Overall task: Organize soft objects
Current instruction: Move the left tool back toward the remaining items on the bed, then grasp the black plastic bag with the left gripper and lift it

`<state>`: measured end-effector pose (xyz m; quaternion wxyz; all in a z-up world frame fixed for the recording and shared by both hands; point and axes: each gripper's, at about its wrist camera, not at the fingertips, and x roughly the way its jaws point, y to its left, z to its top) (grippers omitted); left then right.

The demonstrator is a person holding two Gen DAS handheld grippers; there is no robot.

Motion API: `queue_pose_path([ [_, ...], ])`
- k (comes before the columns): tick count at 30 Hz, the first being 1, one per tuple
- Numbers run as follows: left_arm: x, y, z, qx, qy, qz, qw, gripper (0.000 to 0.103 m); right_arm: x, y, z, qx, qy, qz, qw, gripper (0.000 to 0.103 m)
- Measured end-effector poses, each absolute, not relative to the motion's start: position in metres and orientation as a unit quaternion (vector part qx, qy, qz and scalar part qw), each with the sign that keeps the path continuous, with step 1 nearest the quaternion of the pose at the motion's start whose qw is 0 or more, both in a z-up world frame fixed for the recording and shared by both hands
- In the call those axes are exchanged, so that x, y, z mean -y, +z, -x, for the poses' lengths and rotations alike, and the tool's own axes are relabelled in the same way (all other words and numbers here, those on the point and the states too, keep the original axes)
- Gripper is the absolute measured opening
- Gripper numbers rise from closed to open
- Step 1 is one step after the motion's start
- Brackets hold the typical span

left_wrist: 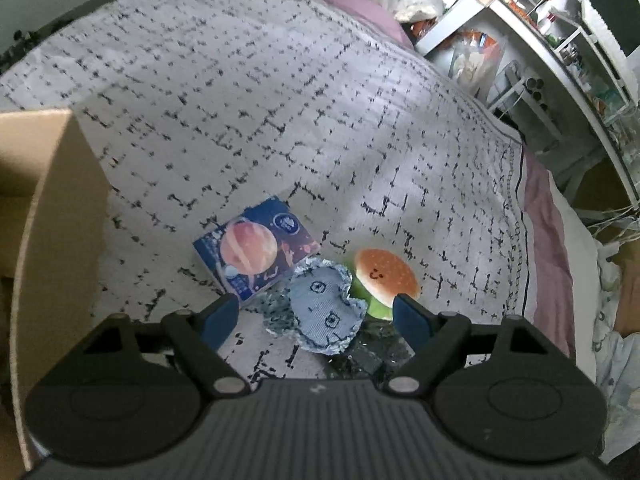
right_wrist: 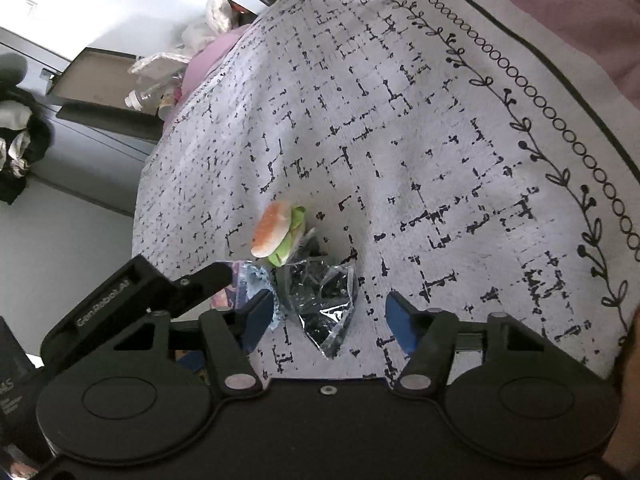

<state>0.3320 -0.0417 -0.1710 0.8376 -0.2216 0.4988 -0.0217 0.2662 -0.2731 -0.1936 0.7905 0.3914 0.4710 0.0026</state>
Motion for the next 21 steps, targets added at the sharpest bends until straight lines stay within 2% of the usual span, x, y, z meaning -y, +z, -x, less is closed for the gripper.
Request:
queue_pose_path([
  [8,0.048,-0.193,-0.347,-0.517,-0.031,0.228,0.824,0.082,0.267,-0.204,-0.274,-0.480,0.005,-0.388,0.787,0.052],
  [11,0.050,-0.198,-0.350,-0.520,-0.031,0.230,0.822,0.077,0.266,-0.206,-0.276,-0.479,0.006,-0.385,0.789,0.048],
  [12,0.050,-0.199,-0.351,-0.521,-0.031,0.230,0.821,0.073,0.265,-0.207,-0.277,-0.481,0.008,-0.384,0.788,0.047],
  [13,0.051,-0.200,-0.351,-0.522,-0.031,0.229,0.821,0.064,0.264,-0.209,-0.279,-0.484,0.014,-0.384,0.786,0.042],
  [14,0.051,-0.201,-0.351,-0.523,-0.032,0.228,0.820,0.060,0.263,-0.210,-0.279,-0.486,0.020,-0.385,0.784,0.037],
  [15,0.051,-0.202,-0.350,-0.526,-0.035,0.230,0.818,0.050,0.262,-0.210,-0.279,-0.486,0.025,-0.387,0.783,0.035],
  [16,0.051,-0.202,-0.350,-0.528,-0.037,0.230,0.817,0.039,0.262,-0.209,-0.278,-0.483,0.028,-0.388,0.785,0.029],
  [17,0.052,-0.201,-0.349,-0.528,-0.037,0.228,0.817,0.037,0.262,-0.208,-0.277,-0.479,0.031,-0.387,0.787,0.025],
  [21,0.052,-0.190,-0.342,-0.517,-0.041,0.223,0.825,0.028,0.262,-0.199,-0.273,-0.466,0.039,-0.384,0.796,0.021],
])
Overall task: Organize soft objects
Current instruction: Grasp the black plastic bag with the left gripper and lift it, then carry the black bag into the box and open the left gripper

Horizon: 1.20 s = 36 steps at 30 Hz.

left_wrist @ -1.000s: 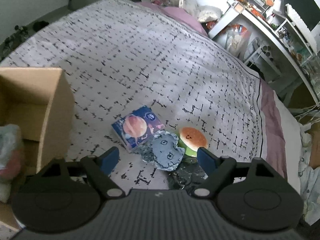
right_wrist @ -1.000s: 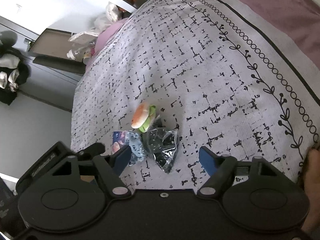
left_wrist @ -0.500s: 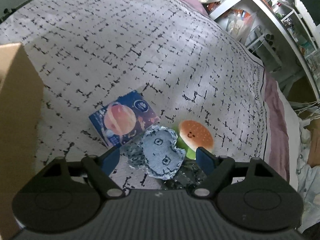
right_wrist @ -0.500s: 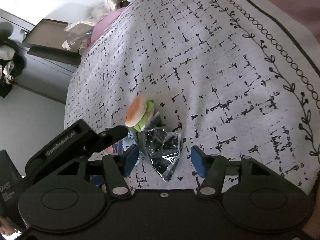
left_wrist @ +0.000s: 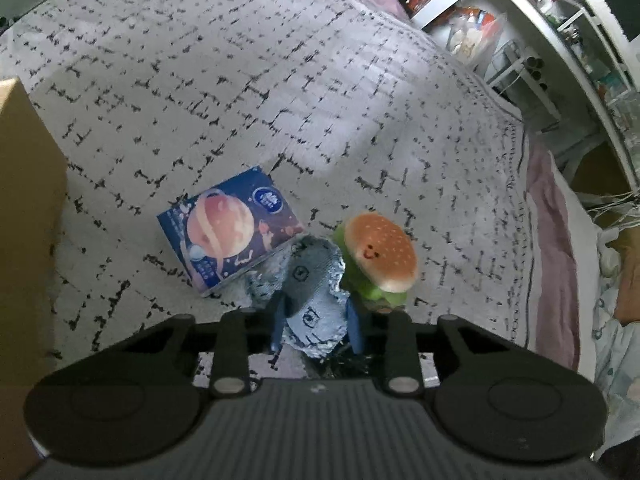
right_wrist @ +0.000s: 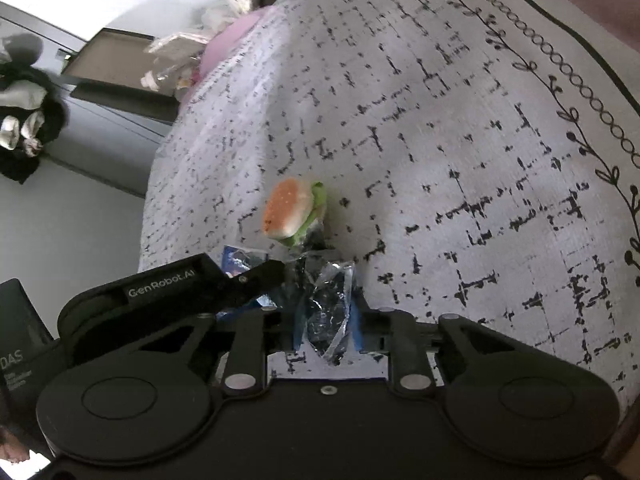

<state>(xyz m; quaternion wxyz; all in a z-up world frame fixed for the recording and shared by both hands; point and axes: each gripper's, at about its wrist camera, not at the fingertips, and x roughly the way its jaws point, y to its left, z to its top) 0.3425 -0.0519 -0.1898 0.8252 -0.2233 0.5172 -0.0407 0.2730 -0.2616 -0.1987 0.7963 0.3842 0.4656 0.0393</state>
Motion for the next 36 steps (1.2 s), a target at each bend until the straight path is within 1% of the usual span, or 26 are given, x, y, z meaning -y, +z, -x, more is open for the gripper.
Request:
queue_pose_path([
  [19,0.040,-0.124,-0.293,-0.471,-0.041,0.211,0.856,0.028,0.258,-0.152,-0.245,-0.409,0.056,-0.332,0.848,0.021],
  [36,-0.027,-0.084,-0.250,-0.430,-0.009,0.229,0.873,0.028,0.217,-0.121,-0.232,-0.381,0.118,-0.291,0.869,0.021],
])
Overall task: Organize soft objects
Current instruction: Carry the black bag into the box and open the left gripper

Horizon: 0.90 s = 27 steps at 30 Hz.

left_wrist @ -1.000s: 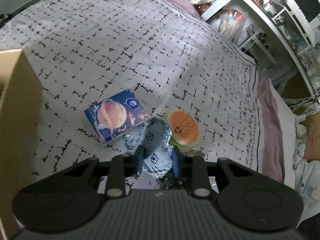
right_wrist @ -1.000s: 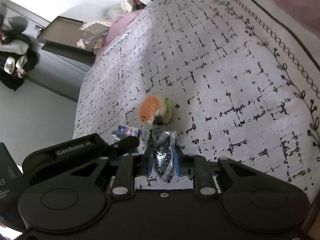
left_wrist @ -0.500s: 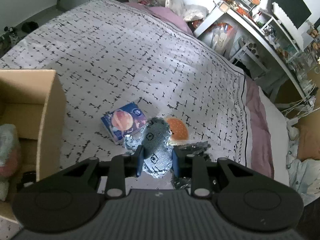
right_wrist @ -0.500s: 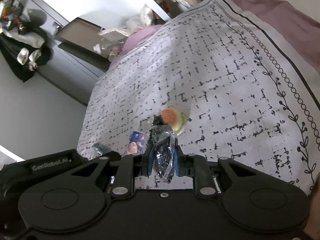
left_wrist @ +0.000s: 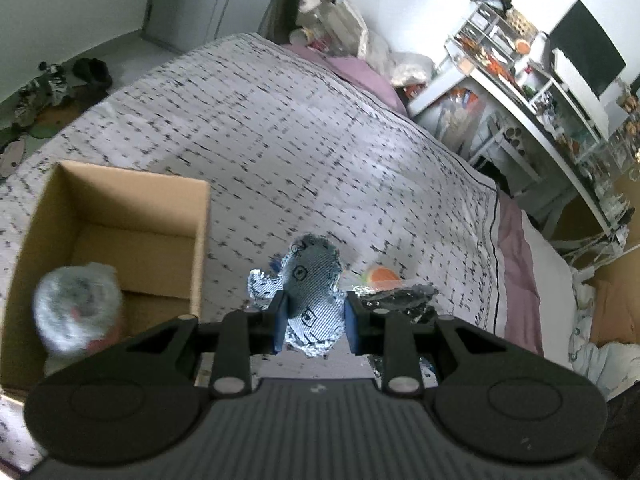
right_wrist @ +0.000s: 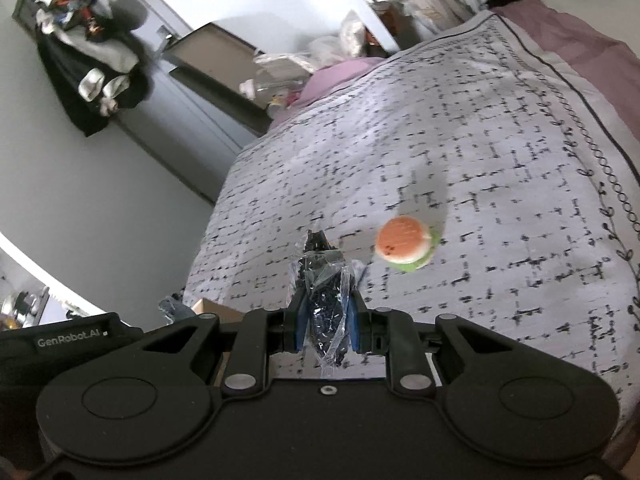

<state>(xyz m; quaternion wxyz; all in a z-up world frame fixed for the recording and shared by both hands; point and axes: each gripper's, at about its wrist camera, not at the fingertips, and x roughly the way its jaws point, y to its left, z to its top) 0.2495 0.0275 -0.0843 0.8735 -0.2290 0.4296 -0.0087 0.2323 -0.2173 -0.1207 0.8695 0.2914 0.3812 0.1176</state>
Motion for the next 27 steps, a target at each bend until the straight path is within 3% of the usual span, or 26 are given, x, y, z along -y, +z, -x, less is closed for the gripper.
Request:
queue_pose_path([
  [21,-0.106,-0.099,-0.223,-0.434,0.009,0.277,0.857,0.029,0.151,-0.103,-0.220,-0.365,0.216,-0.243,0.873,0.021],
  [27,-0.116,-0.113,-0.225,-0.468,0.014,0.267,0.842,0.039,0.134,-0.103,-0.220,-0.362,0.243,-0.244,0.866,0.021],
])
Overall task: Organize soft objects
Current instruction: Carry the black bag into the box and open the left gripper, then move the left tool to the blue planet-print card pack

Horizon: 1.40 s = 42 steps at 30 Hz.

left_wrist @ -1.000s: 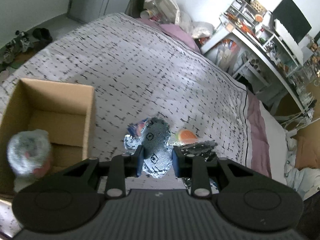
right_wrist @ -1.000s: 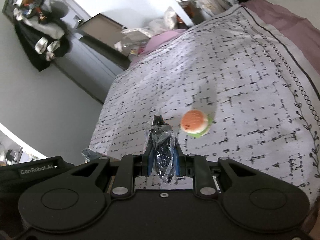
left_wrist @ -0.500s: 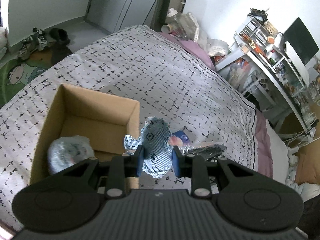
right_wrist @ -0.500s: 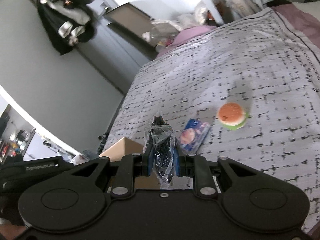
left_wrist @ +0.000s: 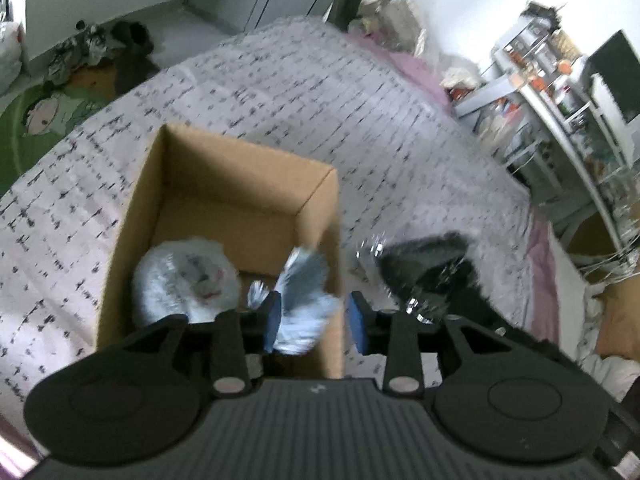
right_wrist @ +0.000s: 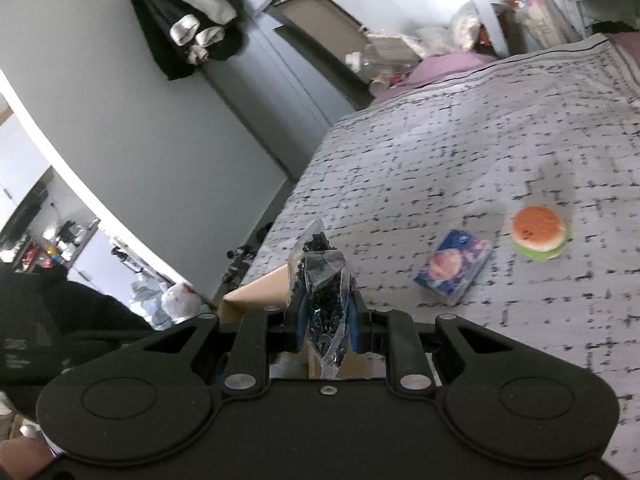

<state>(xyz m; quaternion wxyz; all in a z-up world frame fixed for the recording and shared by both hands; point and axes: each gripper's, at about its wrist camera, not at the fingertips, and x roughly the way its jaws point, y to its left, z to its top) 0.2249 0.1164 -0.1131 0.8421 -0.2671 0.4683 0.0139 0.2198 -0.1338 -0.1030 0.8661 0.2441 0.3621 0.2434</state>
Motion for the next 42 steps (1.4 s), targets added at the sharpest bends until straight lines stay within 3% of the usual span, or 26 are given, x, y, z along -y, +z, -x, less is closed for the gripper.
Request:
queue_pose_path([
  [12,-0.147,-0.113,-0.218,-0.460,0.028,0.291,0.838,0.044,0.106,-0.106,-0.217,-0.360,0.265,-0.224,0.866,0.023],
  [15,-0.151,-0.114,-0.217,-0.460,0.030,0.297,0.836,0.044,0.098,-0.109,-0.218,-0.370,0.267,-0.216,0.863,0.034],
  [16,-0.152,-0.114,-0.216,-0.460,0.030,0.299,0.836,0.044,0.096,-0.109,-0.218,-0.377,0.260,-0.211,0.863,0.052],
  [17,-0.153,-0.115,-0.215,-0.460,0.029,0.300,0.835,0.044,0.096,-0.109,-0.218,-0.379,0.253,-0.207,0.866,0.063],
  [24,-0.155,-0.112,-0.213,-0.460,0.031,0.303,0.834,0.045,0.107,-0.105,-0.213,-0.372,0.231,-0.209,0.875,0.063],
  [30,-0.145,-0.102,-0.211,-0.455,0.029,0.288,0.842,0.058,0.120,-0.107,-0.212,-0.385,0.199,-0.207,0.877,0.063],
  [42,-0.118,-0.092,-0.216,-0.458,0.030,0.267,0.847,0.060,0.143,-0.105,-0.213,-0.395,0.176,-0.201,0.879,0.064],
])
